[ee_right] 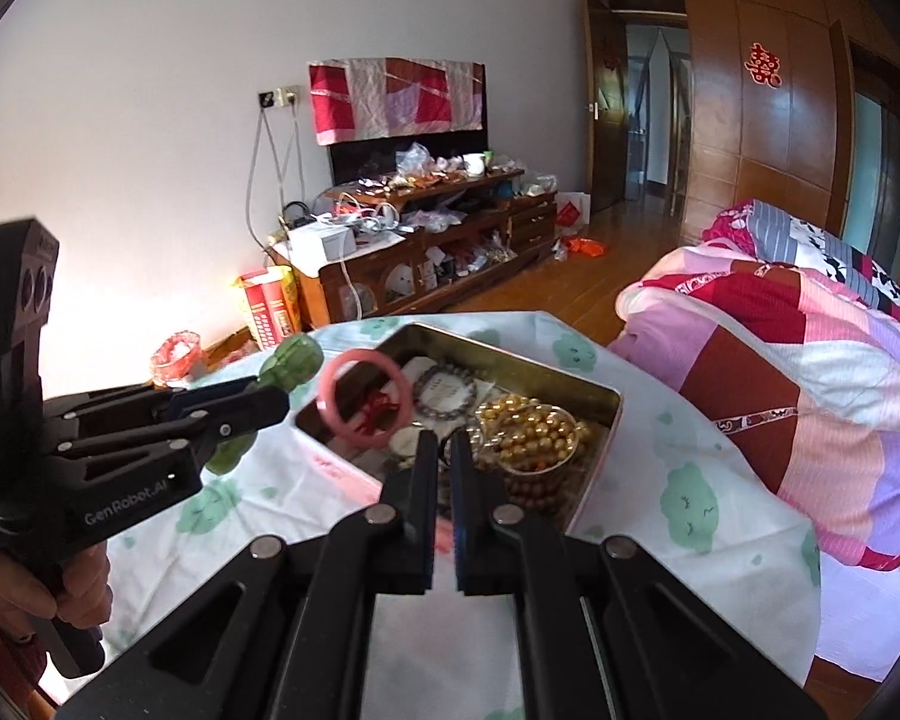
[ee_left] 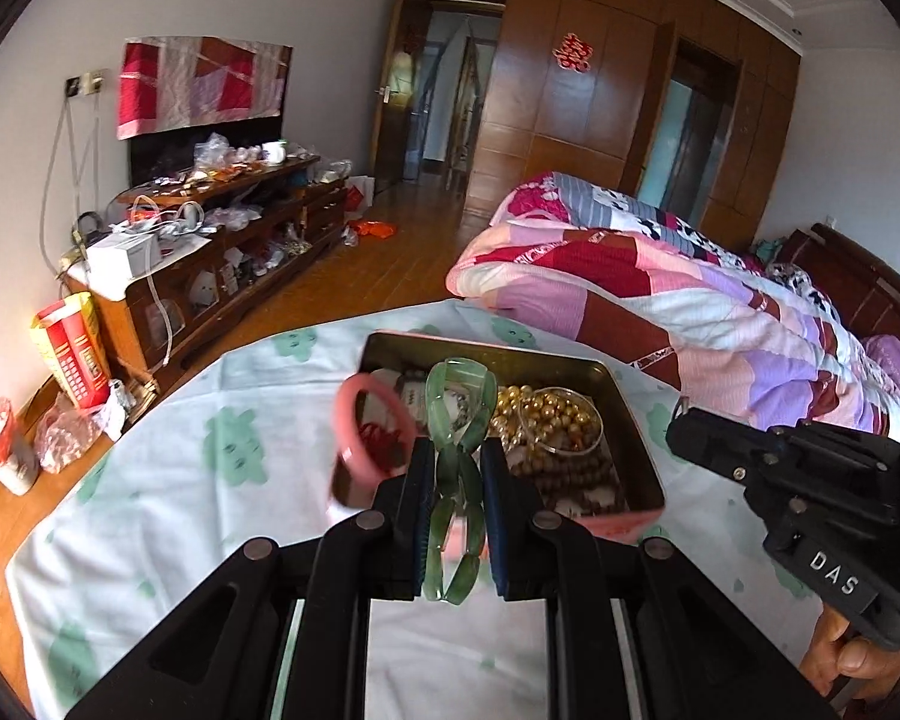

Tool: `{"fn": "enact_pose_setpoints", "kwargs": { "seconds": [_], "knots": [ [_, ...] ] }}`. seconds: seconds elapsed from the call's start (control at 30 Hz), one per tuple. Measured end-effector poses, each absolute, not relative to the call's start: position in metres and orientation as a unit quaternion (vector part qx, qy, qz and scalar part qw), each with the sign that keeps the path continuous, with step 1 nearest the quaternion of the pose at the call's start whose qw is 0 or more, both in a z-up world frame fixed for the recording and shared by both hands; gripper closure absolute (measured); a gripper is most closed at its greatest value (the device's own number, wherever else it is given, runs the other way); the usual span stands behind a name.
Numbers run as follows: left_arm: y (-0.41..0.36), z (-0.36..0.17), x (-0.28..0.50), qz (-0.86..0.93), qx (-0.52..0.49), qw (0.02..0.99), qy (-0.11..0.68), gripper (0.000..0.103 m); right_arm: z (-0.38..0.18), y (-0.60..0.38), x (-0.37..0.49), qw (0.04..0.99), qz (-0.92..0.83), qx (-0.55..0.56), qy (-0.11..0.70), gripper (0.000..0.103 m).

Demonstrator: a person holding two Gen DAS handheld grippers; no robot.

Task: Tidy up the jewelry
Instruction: 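Carry the jade bangle in the left tool while the right tool carries the ring to the tin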

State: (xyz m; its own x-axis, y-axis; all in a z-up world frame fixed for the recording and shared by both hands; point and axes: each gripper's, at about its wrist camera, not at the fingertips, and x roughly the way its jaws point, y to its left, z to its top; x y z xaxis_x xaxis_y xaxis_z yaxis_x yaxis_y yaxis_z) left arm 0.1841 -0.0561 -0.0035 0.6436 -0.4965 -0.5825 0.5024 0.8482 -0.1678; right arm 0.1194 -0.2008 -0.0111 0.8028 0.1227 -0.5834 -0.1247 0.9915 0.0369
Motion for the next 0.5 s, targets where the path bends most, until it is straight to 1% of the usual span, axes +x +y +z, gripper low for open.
{"fn": "enact_pose_setpoints", "kwargs": {
  "seconds": [0.27, 0.5],
  "knots": [
    [-0.083, -0.02, 0.23, -0.28, 0.008, 0.898, 0.34, 0.088, -0.024, -0.22, 0.166, 0.945, 0.066, 0.034, 0.319, 0.097],
    [-0.1, -0.04, 0.257, -0.251, 0.022, 0.891, 0.377, 0.088, -0.043, -0.209, 0.223, 0.933, 0.064, 0.023, 0.353, 0.097]
  ]
}}
